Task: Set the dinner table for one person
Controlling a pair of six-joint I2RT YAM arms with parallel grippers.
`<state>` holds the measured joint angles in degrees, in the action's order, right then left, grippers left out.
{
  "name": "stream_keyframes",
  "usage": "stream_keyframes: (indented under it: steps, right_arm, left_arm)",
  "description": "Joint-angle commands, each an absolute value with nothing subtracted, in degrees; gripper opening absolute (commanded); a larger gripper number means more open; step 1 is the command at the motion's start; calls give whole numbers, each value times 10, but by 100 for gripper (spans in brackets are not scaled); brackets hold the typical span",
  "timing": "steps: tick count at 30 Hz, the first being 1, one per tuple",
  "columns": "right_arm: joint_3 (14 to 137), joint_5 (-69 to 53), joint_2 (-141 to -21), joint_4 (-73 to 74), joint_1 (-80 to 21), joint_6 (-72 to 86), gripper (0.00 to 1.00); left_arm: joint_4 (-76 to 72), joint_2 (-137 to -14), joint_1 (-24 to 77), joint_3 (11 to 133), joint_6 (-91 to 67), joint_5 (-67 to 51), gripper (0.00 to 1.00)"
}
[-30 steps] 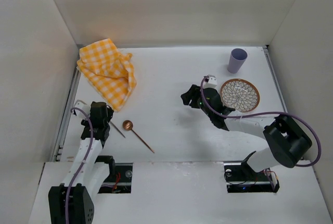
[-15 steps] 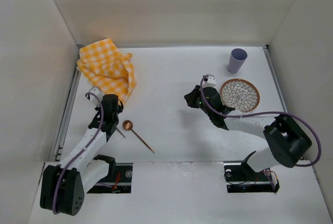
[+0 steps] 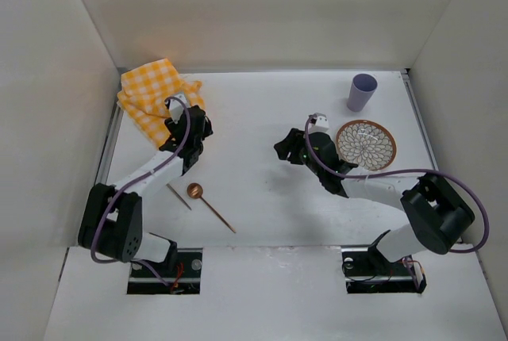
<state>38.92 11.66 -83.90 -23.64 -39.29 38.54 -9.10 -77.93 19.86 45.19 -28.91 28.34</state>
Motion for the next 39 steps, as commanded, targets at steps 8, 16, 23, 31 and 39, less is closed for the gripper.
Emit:
stream_keyframes:
  steps: [8, 16, 23, 31, 39]
  right_arm:
    - [402, 120, -842, -266, -391, 378, 63]
    - [410, 118, -848, -260, -392, 370, 63]
    - [409, 120, -842, -259, -392, 367, 64]
    - [401, 120, -832, -258, -381, 367, 64]
    - [381, 134, -804, -248, -342, 379, 67]
  left_arm:
    - [-120, -790, 210, 475, -251, 314, 56]
    - [-116, -953, 200, 602, -184, 305, 59]
    - [-111, -1106, 203, 748, -185, 286, 33]
    - [-127, -1128, 254, 824, -310, 204, 13]
    - [-196, -1169, 360, 854, -471, 232, 28]
